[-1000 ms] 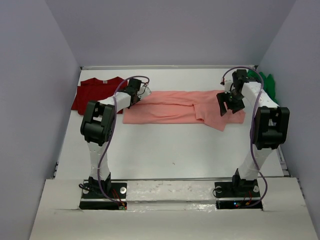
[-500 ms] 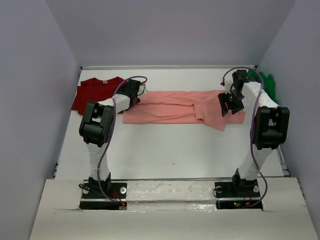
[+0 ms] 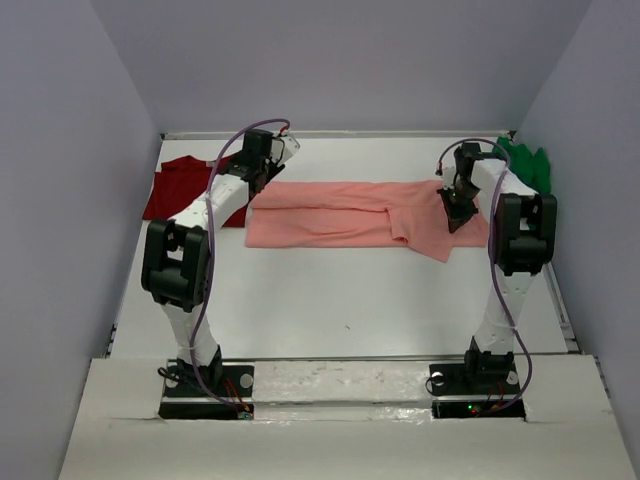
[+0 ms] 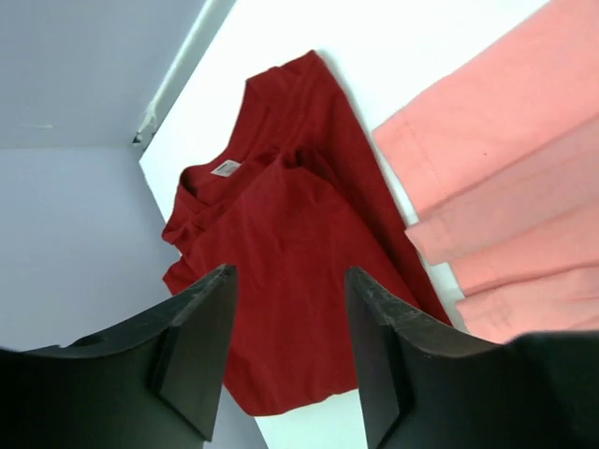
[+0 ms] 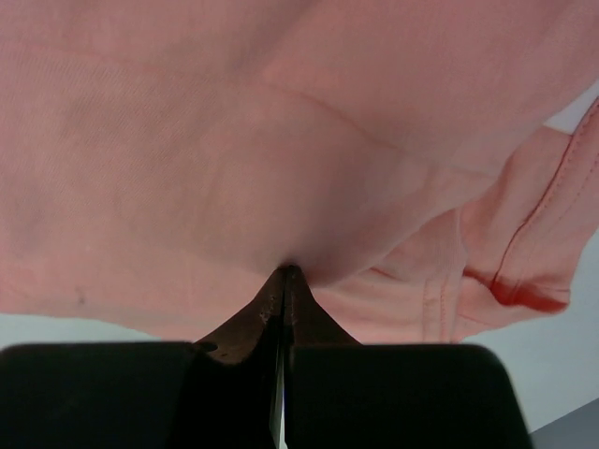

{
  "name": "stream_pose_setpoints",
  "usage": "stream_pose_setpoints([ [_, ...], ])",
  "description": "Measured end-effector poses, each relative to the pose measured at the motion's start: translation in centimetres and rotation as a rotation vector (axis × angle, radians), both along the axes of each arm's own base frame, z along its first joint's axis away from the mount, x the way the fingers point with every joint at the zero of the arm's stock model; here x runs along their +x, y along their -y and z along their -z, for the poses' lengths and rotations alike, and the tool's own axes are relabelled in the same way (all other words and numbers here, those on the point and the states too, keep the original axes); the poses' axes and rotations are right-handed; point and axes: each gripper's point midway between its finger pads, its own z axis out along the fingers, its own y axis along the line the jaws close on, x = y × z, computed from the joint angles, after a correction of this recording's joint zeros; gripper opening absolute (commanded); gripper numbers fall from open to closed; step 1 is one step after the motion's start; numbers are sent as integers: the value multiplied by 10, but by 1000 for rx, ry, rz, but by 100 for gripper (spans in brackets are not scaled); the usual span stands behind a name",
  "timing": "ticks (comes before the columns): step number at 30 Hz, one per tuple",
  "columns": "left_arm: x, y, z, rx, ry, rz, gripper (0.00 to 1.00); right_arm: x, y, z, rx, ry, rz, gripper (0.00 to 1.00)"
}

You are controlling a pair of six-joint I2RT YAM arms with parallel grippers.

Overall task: Fold and stack the t-shirts
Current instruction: Fold the tshirt

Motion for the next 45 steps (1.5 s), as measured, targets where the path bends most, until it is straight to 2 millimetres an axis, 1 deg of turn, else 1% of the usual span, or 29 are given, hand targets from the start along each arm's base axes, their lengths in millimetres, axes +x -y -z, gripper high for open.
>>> stream_pose_setpoints([
  [1,-2,1,3,-5,-12,2,68,2,1,2,-5,-2,1,0],
  [3,-6,3,8,-19,-36,7,70,7,3,8,-18,-11,6,0],
  [5,-9,4,9,-31,-48,10,73,11,6,11,-34,-21,9,0],
  [7,-16,4,6,-42,-53,13,77,21,11,10,-56,-21,14,0],
  [9,-25,2,-3,-56,-47,14,80,30,12,10,-64,-16,16,0],
  [11,-31,1,-15,-72,-27,14,86,41,13,9,-66,-11,17,0],
  [12,-36,1,-27,-86,-3,15,88,52,13,10,-65,-2,17,0],
  [13,-39,0,-34,-96,10,16,90,61,13,10,-65,8,17,0],
  [14,-44,-1,-45,-111,35,17,94,68,13,7,-61,17,16,0],
  [16,-50,-1,-58,-128,64,20,99,94,10,7,-43,61,15,0],
  [18,-55,-5,-67,-139,90,14,99,112,7,5,-24,97,10,0],
  [19,-59,-8,-69,-142,97,10,99,125,5,5,-10,131,4,0],
  [20,-62,-12,-70,-143,99,3,99,131,4,5,-2,145,-2,0],
  [23,-65,-20,-65,-150,93,-19,99,146,-6,4,27,205,-53,0],
  [24,-66,-25,-60,-157,84,-32,99,150,-9,5,29,220,-70,0],
  [27,-69,-35,-46,-169,58,-66,99,166,-27,3,49,288,-140,0],
  [30,-73,-42,-37,-183,42,-99,99,188,-55,-3,95,385,-211,0],
  [32,-74,-46,-33,-195,38,-116,99,207,-79,-10,115,472,-263,0],
  [34,-76,-50,-27,-207,34,-129,99,219,-93,-17,107,532,-294,0],
  [36,-79,-59,-23,-225,37,-154,99,231,-100,-24,82,588,-317,0],
  [38,-82,-71,-23,-239,47,-186,99,241,-100,-29,26,634,-321,0],
  [40,-82,-77,-26,-249,60,-204,99,250,-88,-32,-68,681,-301,0],
  [41,-81,-79,-27,-256,66,-208,99,248,-79,-30,-118,682,-290,0],
  [43,-81,-75,-27,-273,61,-197,99,239,-57,-32,-224,680,-262,0],
  [44,-81,-73,-26,-281,54,-189,99,232,-41,-38,-294,676,-240,0],
  [45,-82,-70,-25,-290,45,-181,99,228,-33,-42,-329,672,-231,0],
])
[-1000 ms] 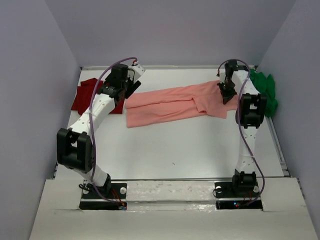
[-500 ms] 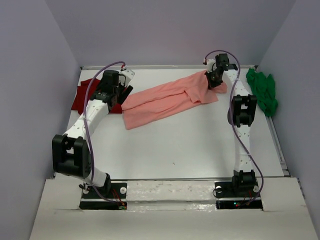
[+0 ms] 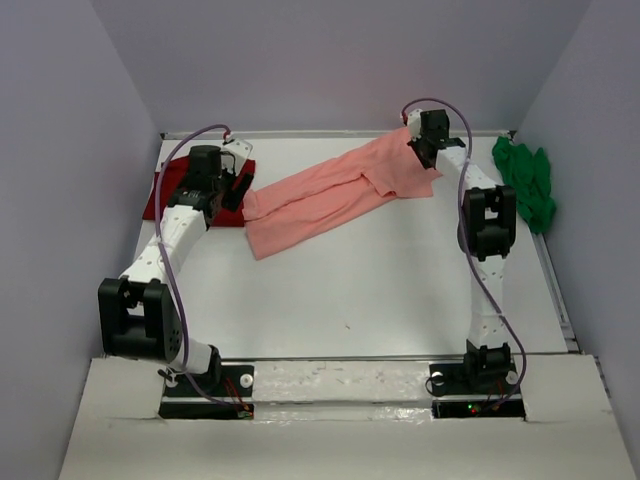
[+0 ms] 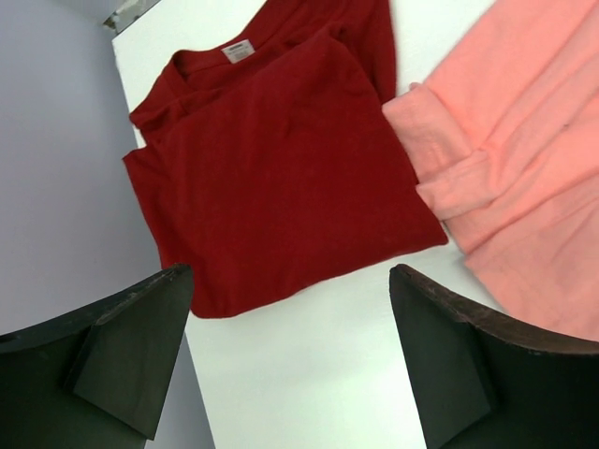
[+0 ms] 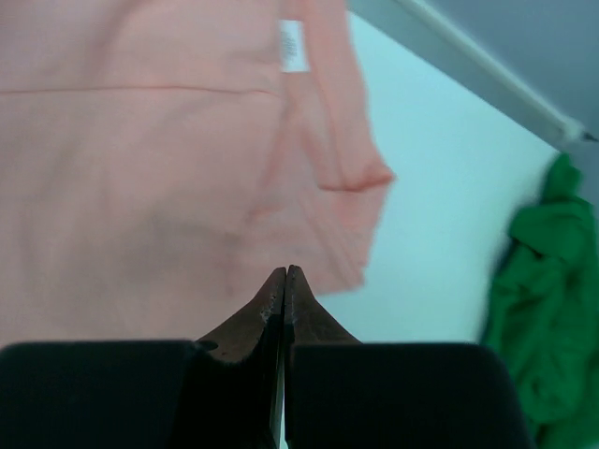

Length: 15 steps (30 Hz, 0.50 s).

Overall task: Fold and stack the t-shirts
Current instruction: Fold the tshirt

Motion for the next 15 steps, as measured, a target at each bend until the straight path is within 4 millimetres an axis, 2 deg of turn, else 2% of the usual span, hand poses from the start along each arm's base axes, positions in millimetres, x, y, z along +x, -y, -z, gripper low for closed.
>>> stream_pose_setpoints([
  [2,-1,5,-1,-15,-8,20,99,-6,14,-15,-56,28,43,0],
  [4,0,11,-3,-33,-9,47,99,-14,30,-39,-101,69,88,0],
  [7,1,27,-3,-67,-16,136,99,-30,48,-84,-150,147,142,0],
  [9,0,35,-2,-78,-23,187,95,-42,55,-113,-167,199,166,0],
  [12,4,45,15,-79,-66,258,72,-68,61,-167,-166,291,189,0],
  [13,8,48,24,-75,-93,279,53,-77,63,-179,-164,310,195,0],
  [15,20,54,54,-73,-171,315,33,-97,66,-204,-159,350,205,0],
])
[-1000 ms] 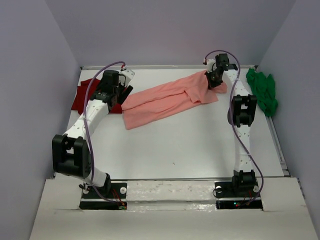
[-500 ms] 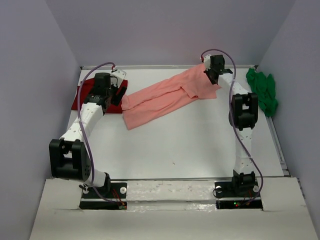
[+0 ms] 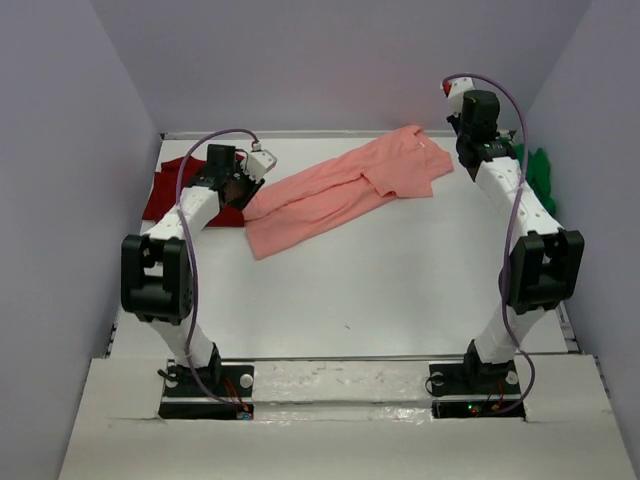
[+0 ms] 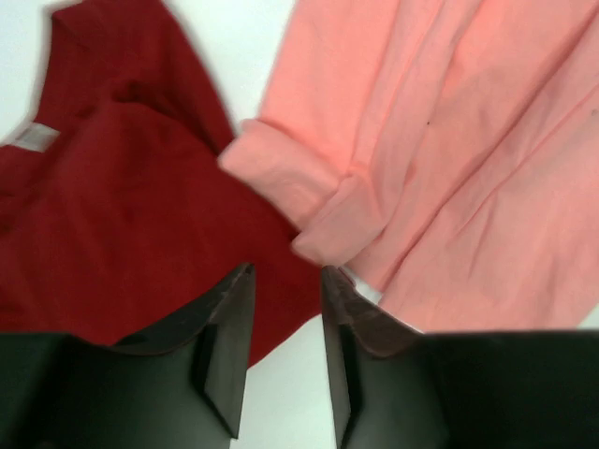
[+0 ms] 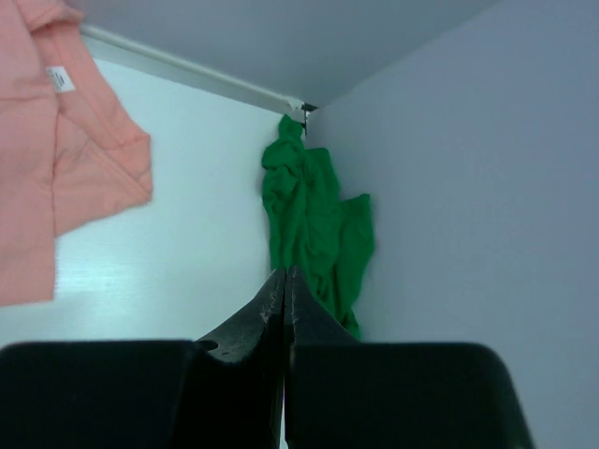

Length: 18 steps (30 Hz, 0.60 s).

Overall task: Fold and stack the t-shirts
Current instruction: Fold the tshirt

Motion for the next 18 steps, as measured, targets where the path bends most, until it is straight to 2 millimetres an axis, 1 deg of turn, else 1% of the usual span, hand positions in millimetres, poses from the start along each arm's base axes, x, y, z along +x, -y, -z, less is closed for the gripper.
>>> stream_pose_setpoints([
  [1,3,2,14,3,-38,12,19,-8,2,-6,1,14,4,0],
  [2,8,4,33,5,-83,22,14,-20,3,-11,1,17,5,0],
  [4,12,7,66,14,-159,44,10,-31,5,-11,1,12,6,0],
  [5,10,8,81,16,-200,56,8,-39,5,-4,1,-5,8,0],
  [6,8,9,93,18,-232,64,8,-44,6,2,0,-22,10,0],
  [7,5,10,101,16,-258,71,4,-51,7,14,-2,-54,13,0],
  [8,3,12,106,11,-278,80,0,-54,7,22,-3,-74,13,0],
  [10,7,15,102,0,-273,95,0,-64,8,45,-9,-144,17,0],
  [13,22,23,84,-28,-227,115,0,-75,10,67,-10,-218,22,0],
  [15,34,27,72,-40,-196,124,0,-78,10,71,-9,-234,25,0],
  [18,43,31,68,-46,-188,134,0,-80,10,72,-9,-239,30,0],
])
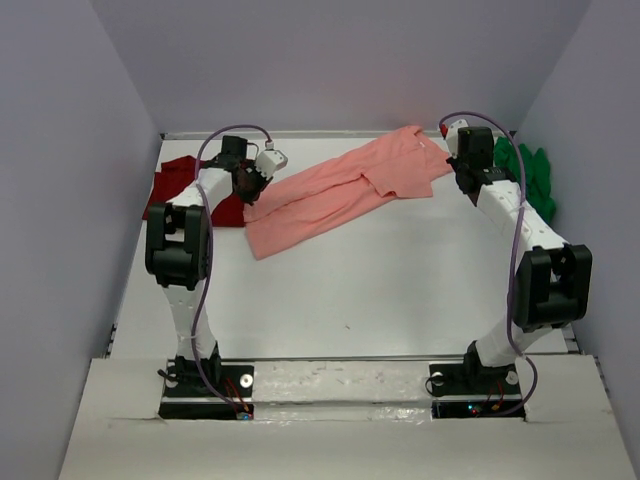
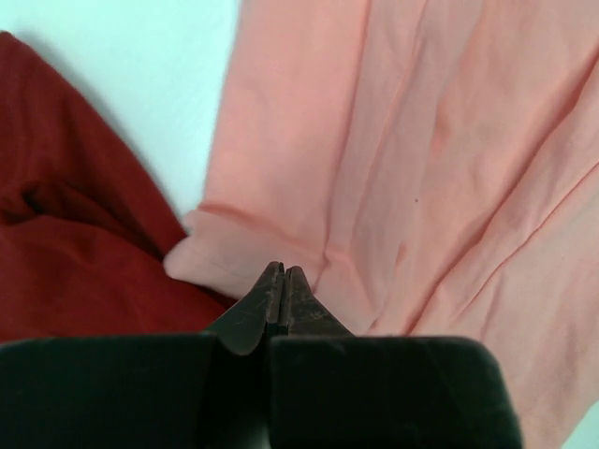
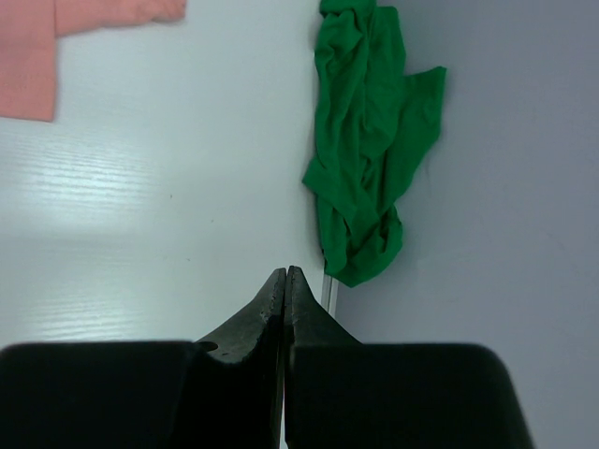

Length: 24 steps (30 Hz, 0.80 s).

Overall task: Fold and stack the t-shirts
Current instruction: Fold the tshirt

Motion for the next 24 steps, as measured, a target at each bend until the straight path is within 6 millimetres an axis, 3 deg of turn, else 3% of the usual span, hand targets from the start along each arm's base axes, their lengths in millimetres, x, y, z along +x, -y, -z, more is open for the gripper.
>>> stream_pose_setpoints([
  [9,-34,-3,41,70,-155,23,0,-7,1,6,5,-33,10,0],
  [19,-42,-4,46,141,-154,71,0,-15,-1,5,29,-46,19,0],
  [24,-64,-1,48,222,-160,119,0,-26,-3,0,54,-40,15,0],
])
